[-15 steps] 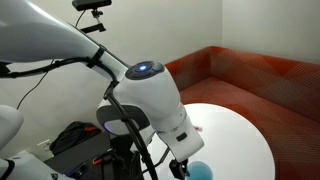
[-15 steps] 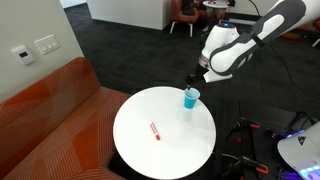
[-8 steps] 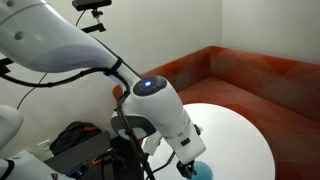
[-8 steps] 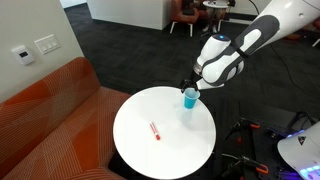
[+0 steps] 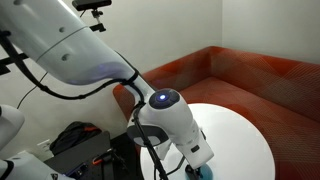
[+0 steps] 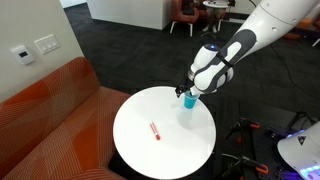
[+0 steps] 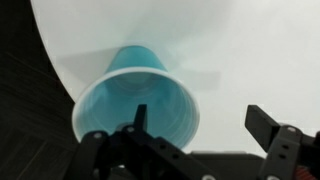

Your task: Move the light blue cup to the right then place the red marker inside the cup

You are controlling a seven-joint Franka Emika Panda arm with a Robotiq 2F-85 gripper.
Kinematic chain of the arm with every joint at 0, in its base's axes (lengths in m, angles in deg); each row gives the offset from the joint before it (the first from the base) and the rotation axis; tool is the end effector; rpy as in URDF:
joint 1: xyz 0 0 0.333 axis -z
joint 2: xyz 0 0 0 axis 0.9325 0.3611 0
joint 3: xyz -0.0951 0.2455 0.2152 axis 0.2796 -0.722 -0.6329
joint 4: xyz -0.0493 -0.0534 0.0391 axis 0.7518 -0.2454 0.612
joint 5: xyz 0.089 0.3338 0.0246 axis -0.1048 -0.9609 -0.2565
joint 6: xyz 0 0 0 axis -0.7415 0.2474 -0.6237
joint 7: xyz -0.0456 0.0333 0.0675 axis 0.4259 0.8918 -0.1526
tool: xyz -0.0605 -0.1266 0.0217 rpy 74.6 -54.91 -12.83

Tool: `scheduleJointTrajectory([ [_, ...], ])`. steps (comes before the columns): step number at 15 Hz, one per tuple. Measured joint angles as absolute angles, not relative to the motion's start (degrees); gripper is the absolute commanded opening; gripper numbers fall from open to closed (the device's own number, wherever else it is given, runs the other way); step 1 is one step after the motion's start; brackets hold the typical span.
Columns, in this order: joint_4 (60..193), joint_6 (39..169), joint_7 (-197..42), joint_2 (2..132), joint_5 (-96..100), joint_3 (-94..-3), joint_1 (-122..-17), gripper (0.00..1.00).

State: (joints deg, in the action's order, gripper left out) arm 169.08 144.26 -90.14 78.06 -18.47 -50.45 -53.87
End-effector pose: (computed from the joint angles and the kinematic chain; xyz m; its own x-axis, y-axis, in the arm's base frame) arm 0.4956 -0.1729 0.1820 0.6147 -0.7691 0.1749 -0.7587 -0.6372 -0.1355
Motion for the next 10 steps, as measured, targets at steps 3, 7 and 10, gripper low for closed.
scheduleJointTrajectory([
  [3, 167.1, 144.3, -90.1, 80.5, -18.5, -50.4, -53.9, 0.5],
  [7, 165.6, 144.3, -90.1, 82.1, -18.5, -50.4, -53.9, 0.19],
  [10, 165.2, 144.3, -90.1, 82.5, -18.5, -50.4, -53.9, 0.01],
])
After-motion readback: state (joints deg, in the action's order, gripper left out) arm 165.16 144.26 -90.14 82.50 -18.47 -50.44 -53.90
